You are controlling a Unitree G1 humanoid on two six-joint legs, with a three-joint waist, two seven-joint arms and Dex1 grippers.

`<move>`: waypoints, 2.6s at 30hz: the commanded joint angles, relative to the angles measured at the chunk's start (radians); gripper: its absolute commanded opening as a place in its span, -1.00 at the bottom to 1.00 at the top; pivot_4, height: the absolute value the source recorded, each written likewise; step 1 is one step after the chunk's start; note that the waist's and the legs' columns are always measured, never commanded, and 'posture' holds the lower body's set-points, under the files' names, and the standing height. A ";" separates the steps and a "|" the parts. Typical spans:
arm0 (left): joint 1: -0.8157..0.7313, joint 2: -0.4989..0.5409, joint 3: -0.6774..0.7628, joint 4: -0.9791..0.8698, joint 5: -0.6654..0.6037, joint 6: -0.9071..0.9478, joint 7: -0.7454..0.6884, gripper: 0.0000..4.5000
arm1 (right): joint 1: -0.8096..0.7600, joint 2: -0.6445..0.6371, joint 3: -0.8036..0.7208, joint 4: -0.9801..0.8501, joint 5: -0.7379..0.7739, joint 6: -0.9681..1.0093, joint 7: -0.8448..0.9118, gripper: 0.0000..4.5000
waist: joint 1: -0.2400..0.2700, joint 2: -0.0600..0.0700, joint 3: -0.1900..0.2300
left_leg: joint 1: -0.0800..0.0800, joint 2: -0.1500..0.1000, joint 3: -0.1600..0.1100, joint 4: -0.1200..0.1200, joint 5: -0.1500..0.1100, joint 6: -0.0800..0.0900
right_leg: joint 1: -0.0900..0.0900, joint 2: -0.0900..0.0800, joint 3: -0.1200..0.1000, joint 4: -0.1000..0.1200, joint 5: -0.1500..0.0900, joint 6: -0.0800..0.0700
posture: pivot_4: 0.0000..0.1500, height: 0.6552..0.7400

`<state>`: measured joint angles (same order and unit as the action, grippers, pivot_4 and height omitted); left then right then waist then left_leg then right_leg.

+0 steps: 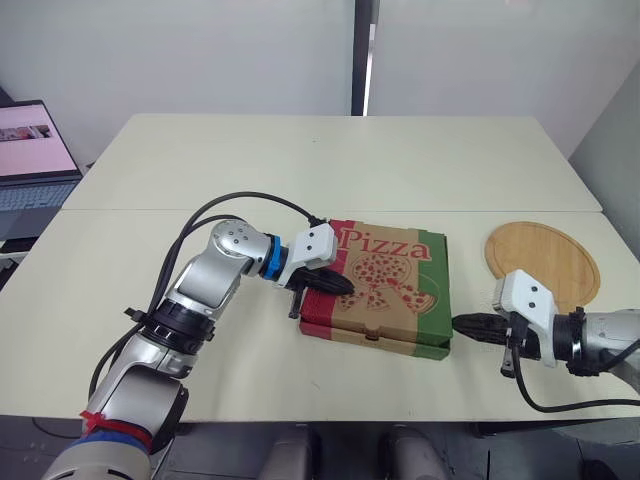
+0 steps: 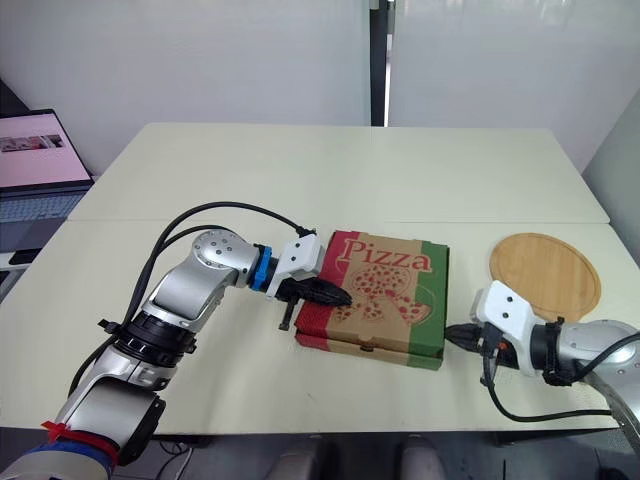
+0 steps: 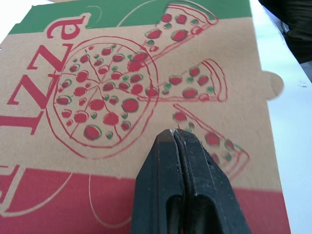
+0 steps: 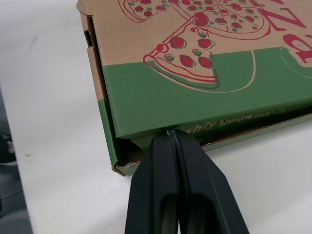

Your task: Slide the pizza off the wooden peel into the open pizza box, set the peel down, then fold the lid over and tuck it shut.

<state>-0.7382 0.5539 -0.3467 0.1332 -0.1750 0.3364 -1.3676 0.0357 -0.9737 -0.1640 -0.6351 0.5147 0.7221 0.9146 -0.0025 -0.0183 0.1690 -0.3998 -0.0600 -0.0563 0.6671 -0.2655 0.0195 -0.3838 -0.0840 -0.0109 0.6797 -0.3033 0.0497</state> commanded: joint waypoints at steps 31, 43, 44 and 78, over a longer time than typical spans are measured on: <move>0.078 0.104 -0.015 -0.091 0.020 0.049 -0.040 -1.00 | -0.152 0.073 0.287 0.011 -0.147 -0.081 -0.064 -0.97 | 0.000 0.000 0.000 | 0.000 0.000 0.000 0.000 0.000 0.000 | 0.000 0.000 0.000 0.000 0.000 0.000 | 1.00 0.72; 0.106 0.092 0.187 -0.206 -0.159 0.220 0.060 -1.00 | -0.165 0.092 0.148 0.010 -0.073 -0.059 -0.074 -0.97 | 0.000 -0.001 0.000 | -0.001 0.000 0.000 0.000 0.000 0.000 | -0.001 0.000 0.000 0.000 0.000 0.000 | 1.00 0.72; 0.105 0.103 0.231 -0.211 -0.186 0.258 0.087 -1.00 | -0.161 0.094 0.109 0.010 -0.059 -0.050 -0.084 -0.97 | 0.000 -0.001 0.000 | -0.001 0.000 0.000 0.000 0.000 0.000 | -0.001 0.000 0.000 0.000 0.000 0.000 | 1.00 0.72; 0.474 0.106 0.208 -0.488 -0.237 0.441 0.362 -1.00 | -0.194 0.142 0.221 0.355 -0.301 -0.263 -0.063 -0.97 | 0.002 0.000 -0.001 | 0.000 0.000 0.001 -0.001 0.000 0.000 | -0.001 -0.001 0.001 0.000 0.000 0.000 | 1.00 0.72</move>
<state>-0.2658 0.6704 -0.1277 -0.2939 -0.3766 0.7724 -1.0030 -0.1443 -0.8433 0.0417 -0.2648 0.2119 0.4948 0.8297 -0.0010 -0.0182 0.1685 -0.3995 -0.0602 -0.0554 0.6656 -0.2654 0.0192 -0.3852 -0.0851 -0.0099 0.6798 -0.3032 0.0496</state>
